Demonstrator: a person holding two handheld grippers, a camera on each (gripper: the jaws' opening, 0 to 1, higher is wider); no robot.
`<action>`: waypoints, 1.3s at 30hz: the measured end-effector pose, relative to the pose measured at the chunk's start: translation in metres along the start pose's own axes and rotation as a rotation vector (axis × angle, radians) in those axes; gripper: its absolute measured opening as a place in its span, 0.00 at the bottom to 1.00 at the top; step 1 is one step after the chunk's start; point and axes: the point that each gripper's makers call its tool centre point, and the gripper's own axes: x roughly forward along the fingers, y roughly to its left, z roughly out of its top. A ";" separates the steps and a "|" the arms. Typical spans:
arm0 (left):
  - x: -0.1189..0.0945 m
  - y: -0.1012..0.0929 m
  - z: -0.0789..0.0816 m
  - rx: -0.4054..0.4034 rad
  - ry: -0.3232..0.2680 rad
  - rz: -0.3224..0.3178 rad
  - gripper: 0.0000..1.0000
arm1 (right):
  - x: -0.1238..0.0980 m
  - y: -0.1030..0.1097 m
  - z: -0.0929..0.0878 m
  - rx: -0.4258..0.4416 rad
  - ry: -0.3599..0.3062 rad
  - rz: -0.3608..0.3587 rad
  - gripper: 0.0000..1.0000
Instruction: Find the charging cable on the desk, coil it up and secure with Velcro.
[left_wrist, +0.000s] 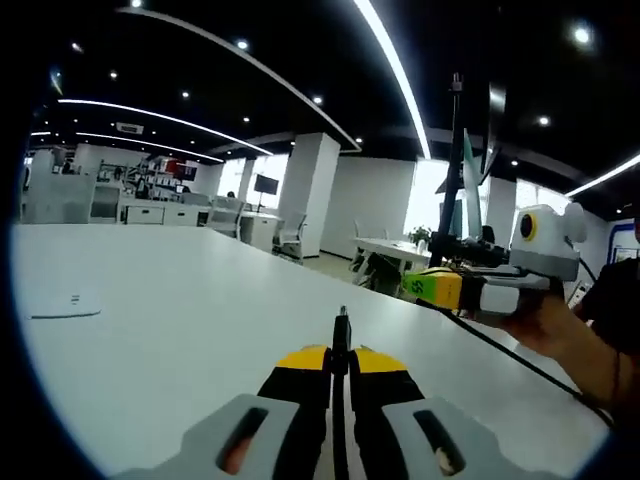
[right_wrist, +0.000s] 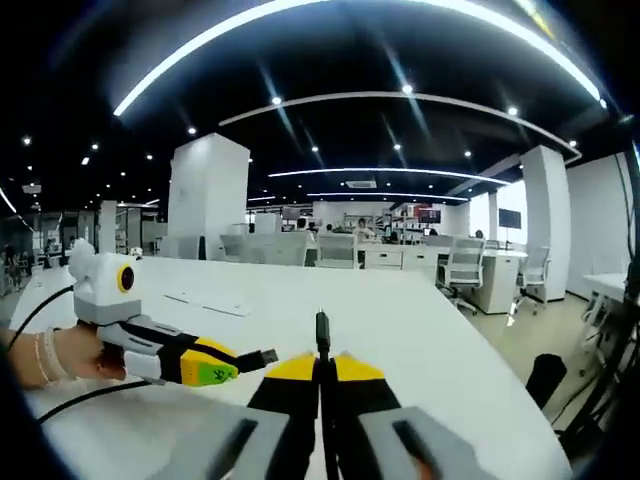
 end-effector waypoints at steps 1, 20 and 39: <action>-0.001 0.002 0.002 -0.001 -0.004 0.004 0.08 | 0.000 -0.001 0.000 0.011 -0.004 -0.007 0.05; -0.015 -0.002 0.028 0.058 -0.036 0.015 0.08 | 0.005 -0.007 -0.001 -0.004 -0.013 -0.062 0.05; -0.118 0.023 0.057 0.165 -0.080 0.026 0.08 | 0.007 0.087 0.022 -0.012 0.000 0.011 0.05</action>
